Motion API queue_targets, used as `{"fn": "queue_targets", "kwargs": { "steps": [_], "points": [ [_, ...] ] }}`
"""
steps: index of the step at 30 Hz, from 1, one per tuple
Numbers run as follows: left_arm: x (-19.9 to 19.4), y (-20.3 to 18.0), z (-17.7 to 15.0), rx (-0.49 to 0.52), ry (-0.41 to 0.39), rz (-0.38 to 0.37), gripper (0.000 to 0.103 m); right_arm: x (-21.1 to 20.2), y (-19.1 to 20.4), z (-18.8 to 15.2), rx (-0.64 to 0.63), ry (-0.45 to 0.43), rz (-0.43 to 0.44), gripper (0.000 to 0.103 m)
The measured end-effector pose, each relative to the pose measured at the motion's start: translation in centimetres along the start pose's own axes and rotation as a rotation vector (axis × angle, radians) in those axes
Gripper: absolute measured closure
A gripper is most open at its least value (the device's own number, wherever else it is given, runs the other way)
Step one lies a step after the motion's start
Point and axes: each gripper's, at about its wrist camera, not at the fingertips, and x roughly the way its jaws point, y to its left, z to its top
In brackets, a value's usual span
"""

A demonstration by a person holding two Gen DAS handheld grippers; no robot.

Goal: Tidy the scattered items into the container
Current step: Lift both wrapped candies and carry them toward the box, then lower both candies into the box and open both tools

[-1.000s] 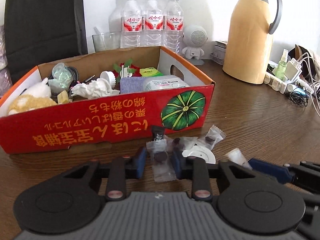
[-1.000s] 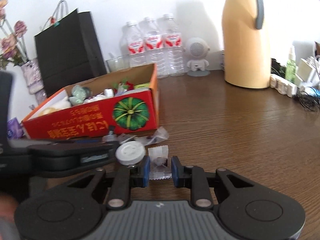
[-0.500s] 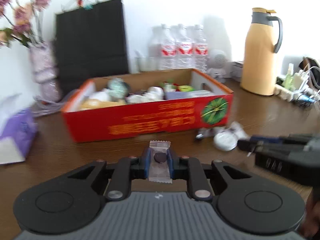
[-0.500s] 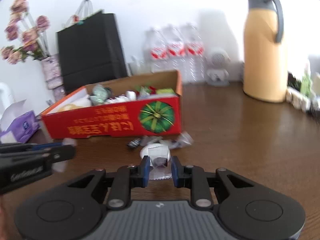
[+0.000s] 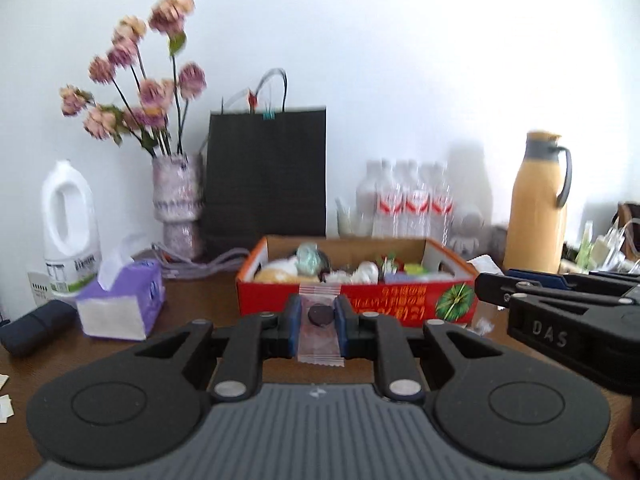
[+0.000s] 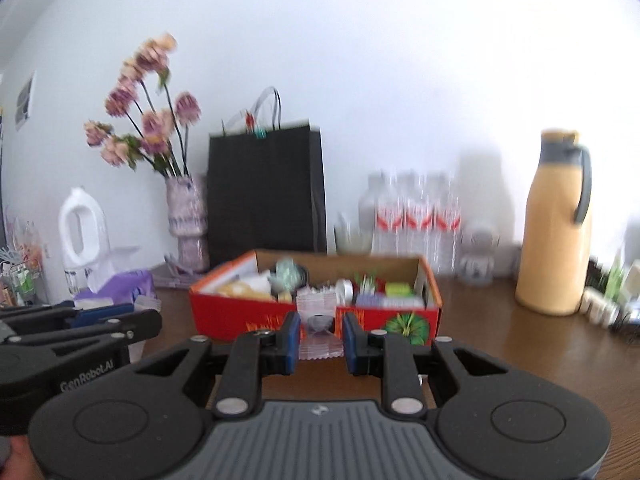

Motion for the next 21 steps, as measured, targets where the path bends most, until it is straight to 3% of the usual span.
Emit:
{"fn": "queue_targets", "kwargs": {
  "steps": [10,16,18,21],
  "points": [
    [-2.4,1.4,1.6,-0.034,-0.108,-0.023,0.084,-3.7,1.9,1.7,0.008,-0.135,-0.002,0.082],
    [1.6,3.5,7.7,-0.026,-0.170,-0.063,0.084,-0.6,-0.4,6.5,-0.009,-0.149,0.001,0.082],
    [5.0,4.1,10.9,-0.022,-0.112,-0.118,0.084,1.4,-2.3,9.7,-0.006,-0.122,0.018,0.082],
    [13.0,4.6,14.4,-0.076,0.105,-0.235,0.084,6.6,-6.2,14.5,0.054,-0.010,0.109,0.082]
  ]
}}
